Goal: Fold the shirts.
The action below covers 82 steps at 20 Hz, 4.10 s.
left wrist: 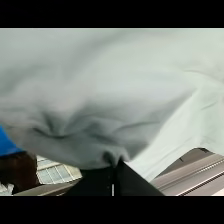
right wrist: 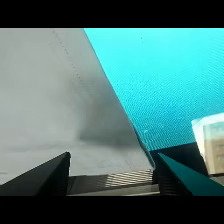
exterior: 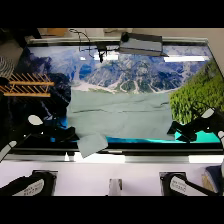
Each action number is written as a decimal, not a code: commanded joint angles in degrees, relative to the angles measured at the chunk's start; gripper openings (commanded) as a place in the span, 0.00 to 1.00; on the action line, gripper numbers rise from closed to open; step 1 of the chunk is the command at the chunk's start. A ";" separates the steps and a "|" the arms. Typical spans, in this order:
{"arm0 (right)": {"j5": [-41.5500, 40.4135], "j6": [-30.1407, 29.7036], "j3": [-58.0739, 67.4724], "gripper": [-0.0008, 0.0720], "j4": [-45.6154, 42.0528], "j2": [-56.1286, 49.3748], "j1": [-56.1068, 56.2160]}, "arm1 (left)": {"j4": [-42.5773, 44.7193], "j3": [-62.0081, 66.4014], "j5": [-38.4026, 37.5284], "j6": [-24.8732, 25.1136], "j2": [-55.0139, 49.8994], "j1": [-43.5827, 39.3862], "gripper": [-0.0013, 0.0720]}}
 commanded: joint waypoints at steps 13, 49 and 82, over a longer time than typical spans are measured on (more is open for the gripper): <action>2.10 -8.26 16.57 0.05 16.15 -1.36 0.22 | 0.13 20.50 -3.21 2.71 0.04 9.20 0.06; -2.34 -0.04 35.65 0.05 14.84 -29.81 11.28 | -6.97 60.00 -14.14 -3.93 -20.76 -3.41 0.82; 5.31 7.26 36.04 0.05 18.29 6.88 29.20 | 19.63 57.90 -6.93 -4.96 -17.46 -17.16 0.06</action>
